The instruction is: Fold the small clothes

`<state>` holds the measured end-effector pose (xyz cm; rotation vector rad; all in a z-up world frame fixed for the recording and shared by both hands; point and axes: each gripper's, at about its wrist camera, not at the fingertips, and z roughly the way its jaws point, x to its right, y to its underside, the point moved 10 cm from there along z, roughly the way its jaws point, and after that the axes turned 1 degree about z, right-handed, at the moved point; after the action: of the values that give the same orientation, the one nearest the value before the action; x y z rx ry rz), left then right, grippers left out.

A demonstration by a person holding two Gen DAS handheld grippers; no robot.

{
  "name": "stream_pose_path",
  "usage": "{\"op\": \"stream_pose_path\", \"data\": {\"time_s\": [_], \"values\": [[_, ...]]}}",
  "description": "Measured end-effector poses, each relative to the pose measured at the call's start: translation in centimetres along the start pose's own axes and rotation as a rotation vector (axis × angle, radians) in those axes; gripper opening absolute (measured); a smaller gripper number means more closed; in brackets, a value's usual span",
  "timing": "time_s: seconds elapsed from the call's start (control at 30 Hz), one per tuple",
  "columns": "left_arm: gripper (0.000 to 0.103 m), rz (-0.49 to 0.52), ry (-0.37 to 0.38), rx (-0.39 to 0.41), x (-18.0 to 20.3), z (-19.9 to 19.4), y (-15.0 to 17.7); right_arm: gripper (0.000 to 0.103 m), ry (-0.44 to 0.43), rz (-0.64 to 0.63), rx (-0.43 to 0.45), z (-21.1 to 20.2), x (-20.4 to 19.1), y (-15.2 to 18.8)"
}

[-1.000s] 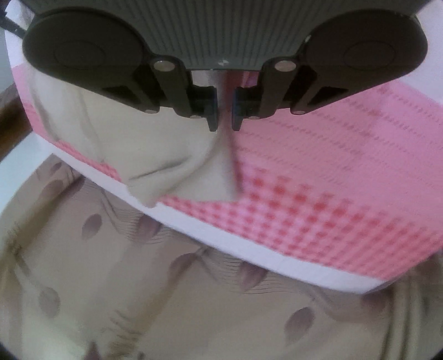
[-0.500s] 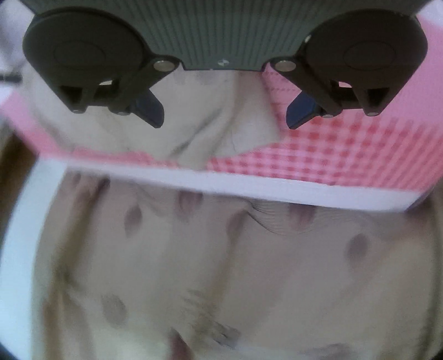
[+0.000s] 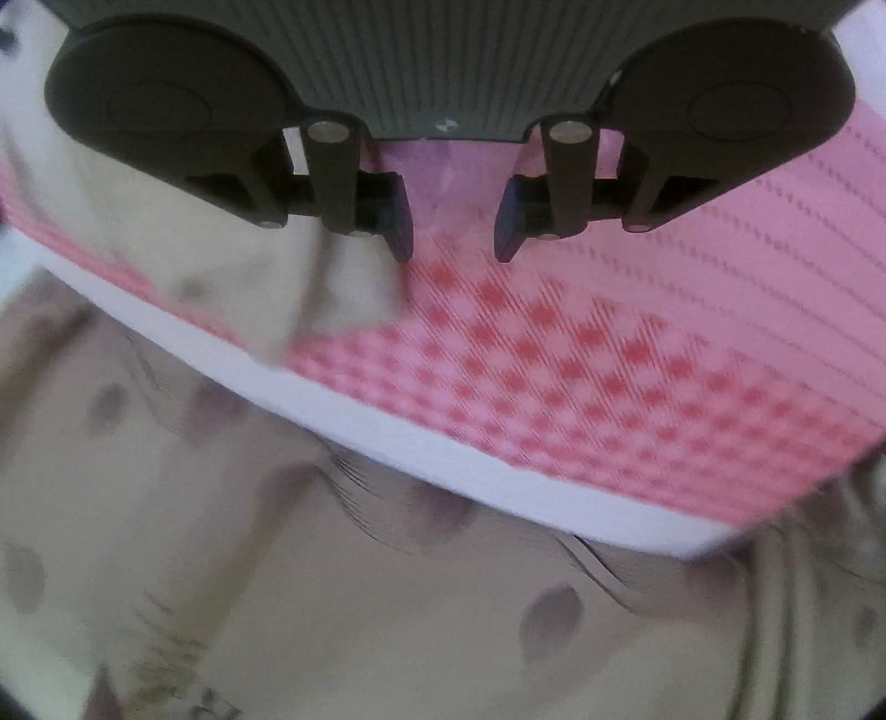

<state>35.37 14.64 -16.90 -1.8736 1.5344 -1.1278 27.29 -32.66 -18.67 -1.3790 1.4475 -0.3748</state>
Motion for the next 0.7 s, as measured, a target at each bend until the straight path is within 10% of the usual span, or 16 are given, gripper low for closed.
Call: {"op": "stream_pose_path", "data": {"time_s": [0.13, 0.2, 0.23, 0.33, 0.7], "values": [[0.084, 0.100, 0.102, -0.007, 2.4, -2.7, 2.2, 0.025, -0.039, 0.041, 0.017, -0.3, -0.2, -0.1], [0.092, 0.103, 0.142, 0.008, 3.1, -3.8, 3.0, 0.027, -0.057, 0.049, 0.026, -0.3, -0.5, -0.1], [0.090, 0.100, 0.170, -0.002, 3.2, -3.7, 3.4, 0.027, -0.046, 0.040, 0.025, -0.2, -0.6, -0.1], [0.016, 0.141, 0.153, -0.077, 3.8, -2.7, 5.1, 0.019, -0.004, 0.009, 0.015, 0.4, -0.8, -0.1], [0.011, 0.159, 0.161, -0.078, 2.2, -5.6, 6.3, 0.006, 0.016, -0.027, -0.074, -2.0, 0.7, 1.1]]}}
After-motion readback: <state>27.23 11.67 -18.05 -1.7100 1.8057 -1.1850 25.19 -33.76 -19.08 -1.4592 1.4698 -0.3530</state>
